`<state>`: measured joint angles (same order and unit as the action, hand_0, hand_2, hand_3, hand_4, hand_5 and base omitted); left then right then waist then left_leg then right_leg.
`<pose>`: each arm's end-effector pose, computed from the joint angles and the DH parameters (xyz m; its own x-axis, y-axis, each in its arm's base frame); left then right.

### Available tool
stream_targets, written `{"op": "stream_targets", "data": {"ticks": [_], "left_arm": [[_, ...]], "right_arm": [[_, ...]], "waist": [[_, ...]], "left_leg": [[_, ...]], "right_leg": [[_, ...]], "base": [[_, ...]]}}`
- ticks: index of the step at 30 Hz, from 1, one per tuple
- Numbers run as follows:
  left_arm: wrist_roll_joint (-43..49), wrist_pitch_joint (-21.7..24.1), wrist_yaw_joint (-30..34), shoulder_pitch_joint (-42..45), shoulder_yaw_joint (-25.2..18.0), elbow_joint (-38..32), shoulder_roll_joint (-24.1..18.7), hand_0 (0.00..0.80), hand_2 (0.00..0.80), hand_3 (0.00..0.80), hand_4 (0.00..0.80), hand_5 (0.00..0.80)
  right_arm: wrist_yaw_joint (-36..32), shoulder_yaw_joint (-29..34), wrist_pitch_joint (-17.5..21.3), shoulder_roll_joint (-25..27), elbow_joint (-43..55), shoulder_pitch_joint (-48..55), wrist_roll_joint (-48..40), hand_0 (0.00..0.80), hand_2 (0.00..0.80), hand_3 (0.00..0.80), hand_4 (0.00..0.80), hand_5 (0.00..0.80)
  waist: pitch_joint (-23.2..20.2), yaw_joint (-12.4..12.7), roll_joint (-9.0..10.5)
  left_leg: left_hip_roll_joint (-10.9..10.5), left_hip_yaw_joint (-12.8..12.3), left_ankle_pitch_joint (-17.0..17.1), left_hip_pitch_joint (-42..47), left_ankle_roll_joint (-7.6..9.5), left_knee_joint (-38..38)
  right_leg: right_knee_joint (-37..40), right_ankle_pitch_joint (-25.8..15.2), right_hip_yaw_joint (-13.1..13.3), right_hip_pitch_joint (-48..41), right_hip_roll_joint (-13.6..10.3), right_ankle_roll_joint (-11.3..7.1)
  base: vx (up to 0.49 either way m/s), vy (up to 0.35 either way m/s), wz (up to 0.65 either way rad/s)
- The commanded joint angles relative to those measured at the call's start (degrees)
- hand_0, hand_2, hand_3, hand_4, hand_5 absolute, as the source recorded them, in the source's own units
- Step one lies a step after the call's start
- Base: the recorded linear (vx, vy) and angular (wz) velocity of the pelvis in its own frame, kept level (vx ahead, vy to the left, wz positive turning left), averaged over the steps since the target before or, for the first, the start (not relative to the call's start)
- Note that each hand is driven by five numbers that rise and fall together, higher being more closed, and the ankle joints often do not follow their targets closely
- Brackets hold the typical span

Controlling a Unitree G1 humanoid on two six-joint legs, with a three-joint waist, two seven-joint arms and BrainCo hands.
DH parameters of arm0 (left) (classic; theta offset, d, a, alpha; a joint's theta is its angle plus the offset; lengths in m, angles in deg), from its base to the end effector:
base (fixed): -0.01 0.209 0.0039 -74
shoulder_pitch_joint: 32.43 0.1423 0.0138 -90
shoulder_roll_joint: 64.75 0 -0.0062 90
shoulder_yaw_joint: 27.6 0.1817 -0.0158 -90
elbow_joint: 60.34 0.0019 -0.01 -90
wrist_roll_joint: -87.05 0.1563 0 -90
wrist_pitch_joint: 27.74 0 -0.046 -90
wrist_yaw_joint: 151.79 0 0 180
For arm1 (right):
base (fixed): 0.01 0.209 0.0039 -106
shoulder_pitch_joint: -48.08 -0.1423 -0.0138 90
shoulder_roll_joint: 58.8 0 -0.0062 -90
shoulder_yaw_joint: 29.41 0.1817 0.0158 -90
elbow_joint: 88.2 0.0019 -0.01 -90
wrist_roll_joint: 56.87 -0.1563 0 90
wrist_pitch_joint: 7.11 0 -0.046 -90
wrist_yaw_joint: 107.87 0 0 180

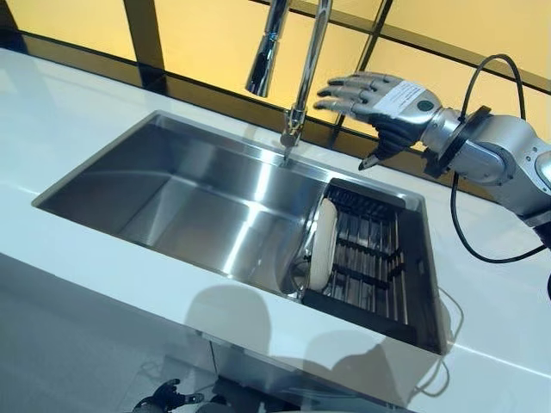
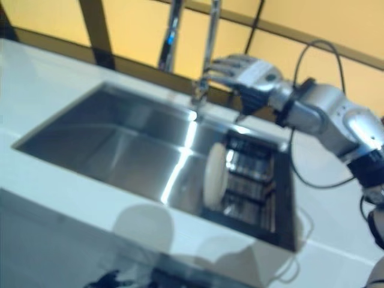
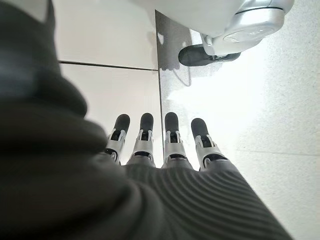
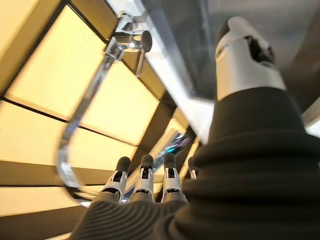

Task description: Take plates into dishwasher

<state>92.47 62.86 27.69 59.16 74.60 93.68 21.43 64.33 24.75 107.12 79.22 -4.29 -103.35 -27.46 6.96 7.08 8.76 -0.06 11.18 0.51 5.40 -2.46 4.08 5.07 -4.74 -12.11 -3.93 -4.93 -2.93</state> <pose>0.0874 0.2544 -0.1175 0.4147 0.2246 -0.8818 0.2926 0.8847 0.3629 0.2936 -0.1872 0.2986 0.6826 0.7268 0.0763 0.3747 -0.2584 -0.8904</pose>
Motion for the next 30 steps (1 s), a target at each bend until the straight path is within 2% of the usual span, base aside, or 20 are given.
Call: {"op": "stream_targets", "data": {"ticks": [1,4,8,15,23,30], "left_arm": [[-1.47,0.02,-0.35,0.06,0.87,-0.52,-2.13,0.0,0.0,0.0,0.0,0.0],[-1.76,-0.24,-0.26,0.31,0.84,-0.69,-2.39,0.0,0.0,0.0,0.0,0.0],[-1.77,-0.31,-0.26,0.86,0.75,-0.84,-2.45,0.0,0.0,0.0,0.0,0.0],[-1.67,-0.73,-0.02,1.43,1.11,-1.89,-2.44,0.0,0.0,0.0,0.0,0.0],[-1.22,-0.47,0.26,1.26,1.3,-1.64,-2.57,0.0,0.0,0.0,0.0,0.0],[-1.21,-0.26,0.45,1.42,1.46,-1.71,-2.86,0.0,0.0,0.0,0.0,0.0]], "right_arm": [[-0.02,-5.94,4.35,3.47,-0.98,-7.97,5.32,0.0,0.0,0.0,0.0,0.0],[-1.35,-9.12,6.91,3.77,-0.32,-10.43,7.1,0.0,0.0,0.0,0.0,0.0],[-3.81,-11.64,7.57,3.29,1.31,-12.38,5.59,0.0,0.0,0.0,0.0,0.0],[-6.77,-11.65,10.98,2.24,0.69,-10.53,7.01,0.0,0.0,0.0,0.0,0.0],[-7.53,-11.79,14.02,1.42,-2.07,-7.53,9.0,0.0,0.0,0.0,0.0,0.0],[-7.57,-13.18,16.53,0.65,-4.62,-6.2,10.0,0.0,0.0,0.0,0.0,0.0]], "waist": [[-2.75,0.86,-0.4],[-2.89,1.06,-0.21],[-3.21,1.33,-0.25],[-3.19,1.79,-0.63],[-2.95,1.84,-0.72],[-2.62,2.25,-0.64]], "left_leg": [[-1.4,-7.46,-1.38,-0.11,1.39,0.92],[-1.43,-7.86,-1.27,-0.23,1.29,0.92],[-1.42,-8.14,-1.1,-0.4,1.25,0.92],[-1.63,-8.09,-1.21,-0.33,1.42,0.76],[-1.94,-7.55,-1.43,-0.3,1.84,0.45],[-1.99,-7.74,-1.52,-0.26,1.85,0.38]], "right_leg": [[-1.21,2.1,-0.63,-0.46,0.42,-2.66],[-0.82,2.0,-1.02,-0.65,0.45,-2.71],[-0.76,2.13,-1.13,-0.78,0.44,-2.67],[-0.98,2.4,-1.35,-1.19,0.09,-2.79],[-1.75,2.95,-0.53,-1.25,-0.06,-2.68],[-1.56,3.08,-1.03,-1.6,-0.06,-2.63]], "base": [[0.007,-0.003,0.1],[0.0,0.0,0.0],[0.0,0.0,0.0],[0.0,0.0,0.0],[0.016,0.005,0.02],[0.0,0.0,0.0]]}}
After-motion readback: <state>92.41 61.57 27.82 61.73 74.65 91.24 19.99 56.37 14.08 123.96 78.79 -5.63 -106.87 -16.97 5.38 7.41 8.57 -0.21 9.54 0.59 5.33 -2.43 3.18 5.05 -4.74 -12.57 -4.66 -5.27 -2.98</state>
